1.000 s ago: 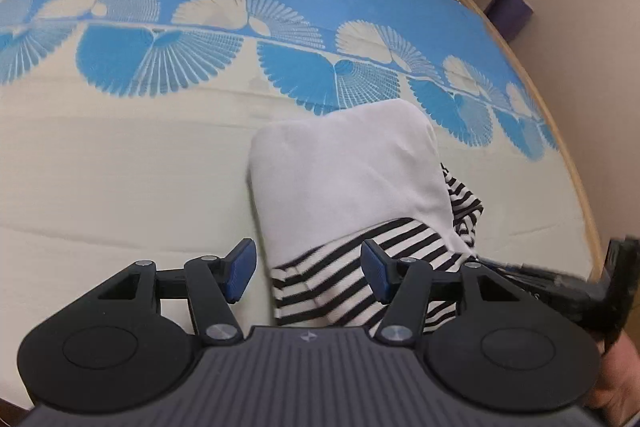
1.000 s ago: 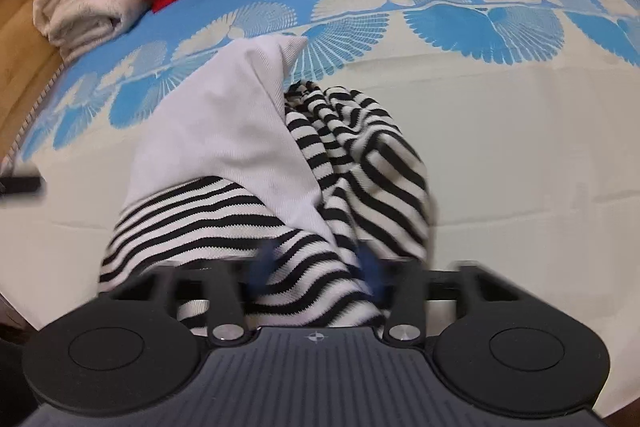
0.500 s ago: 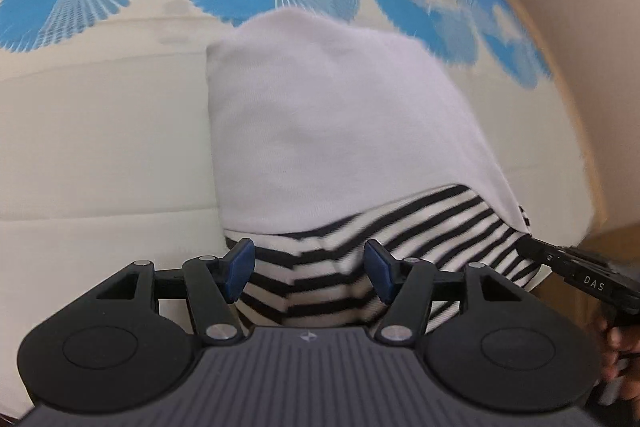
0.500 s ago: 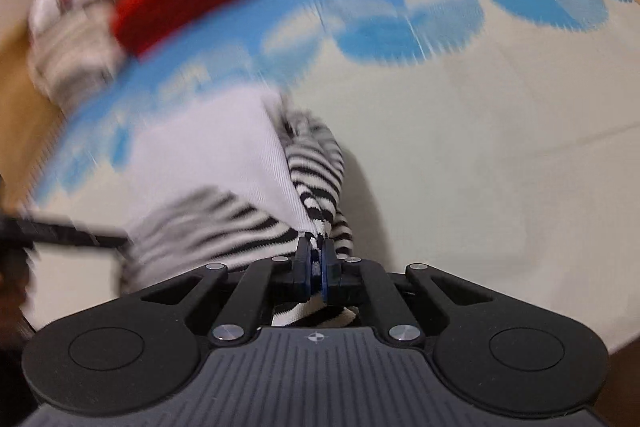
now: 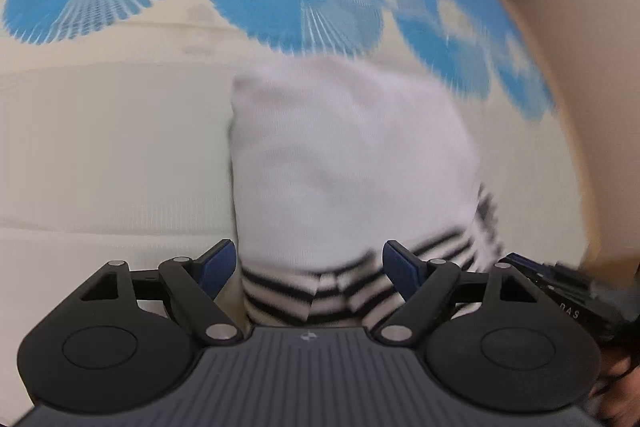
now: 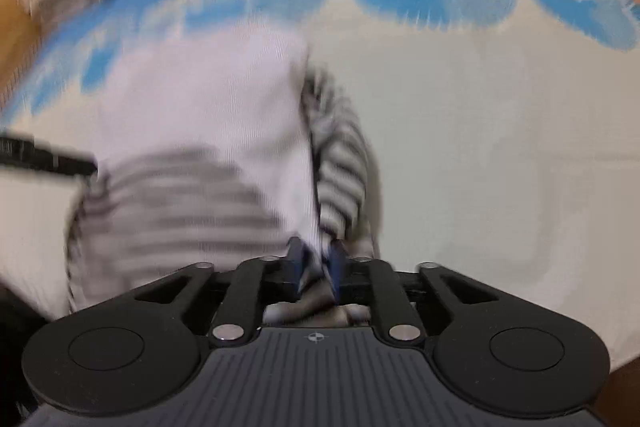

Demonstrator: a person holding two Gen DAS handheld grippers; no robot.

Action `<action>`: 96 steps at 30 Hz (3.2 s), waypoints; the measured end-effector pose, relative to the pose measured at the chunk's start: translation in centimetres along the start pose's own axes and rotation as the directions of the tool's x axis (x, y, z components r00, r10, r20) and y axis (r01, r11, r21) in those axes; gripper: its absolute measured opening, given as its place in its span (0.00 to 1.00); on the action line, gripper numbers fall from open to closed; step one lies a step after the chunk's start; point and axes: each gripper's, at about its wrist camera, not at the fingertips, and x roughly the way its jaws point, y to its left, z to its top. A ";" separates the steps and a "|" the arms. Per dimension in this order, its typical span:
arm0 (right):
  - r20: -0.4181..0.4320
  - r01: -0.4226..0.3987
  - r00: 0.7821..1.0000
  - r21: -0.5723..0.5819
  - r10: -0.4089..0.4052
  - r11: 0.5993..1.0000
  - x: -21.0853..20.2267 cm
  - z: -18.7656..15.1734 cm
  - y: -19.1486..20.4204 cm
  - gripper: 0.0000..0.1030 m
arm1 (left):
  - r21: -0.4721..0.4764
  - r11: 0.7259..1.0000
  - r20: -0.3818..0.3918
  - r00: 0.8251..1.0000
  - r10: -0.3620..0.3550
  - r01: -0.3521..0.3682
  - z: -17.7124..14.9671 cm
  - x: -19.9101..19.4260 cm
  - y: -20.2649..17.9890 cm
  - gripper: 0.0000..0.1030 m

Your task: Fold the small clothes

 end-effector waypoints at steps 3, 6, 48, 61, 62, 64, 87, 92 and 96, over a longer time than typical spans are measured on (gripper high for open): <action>0.153 -0.024 0.988 0.077 0.012 0.997 -1.5 1.3 -0.9 0.33 | -0.075 0.997 0.024 0.999 0.024 -0.022 0.8 -0.1 1.1 0.82; 0.232 -0.073 0.972 0.139 0.040 0.988 -1.2 2.7 -1.3 0.39 | -0.121 0.992 0.077 0.997 0.029 -0.020 1.7 -0.6 1.6 0.82; -0.013 -0.090 0.995 0.191 0.094 0.978 7.5 4.2 -1.6 0.37 | -0.346 0.916 0.076 0.979 -0.188 0.203 3.0 6.8 5.2 0.85; 0.097 -0.177 0.983 0.282 0.155 0.943 7.0 5.2 -0.4 0.04 | -0.174 0.968 0.257 0.957 -0.133 0.181 5.4 2.8 4.0 0.42; 0.122 -0.200 0.978 0.281 0.172 0.938 6.8 5.4 -0.1 0.04 | -0.143 0.977 0.287 0.951 -0.112 0.158 5.7 1.7 4.1 0.42; 0.168 -0.251 0.963 0.268 0.211 0.930 6.5 5.9 0.9 0.04 | -0.128 0.984 0.304 0.949 -0.080 0.124 6.2 0.6 4.7 0.51; 0.072 -0.077 0.995 0.220 0.063 0.973 7.6 5.0 4.4 0.45 | 0.137 0.983 0.094 0.989 0.113 -0.125 1.9 -2.1 5.5 0.73; -0.022 -0.136 0.990 0.143 0.140 0.980 7.5 3.6 3.9 0.00 | 0.159 0.985 0.036 0.997 0.070 -0.075 0.6 -2.7 5.3 0.73; 0.039 -0.165 0.986 0.201 0.161 0.965 5.9 3.2 2.3 0.01 | 0.253 0.967 -0.015 0.999 0.045 -0.040 -0.8 -1.5 4.0 0.73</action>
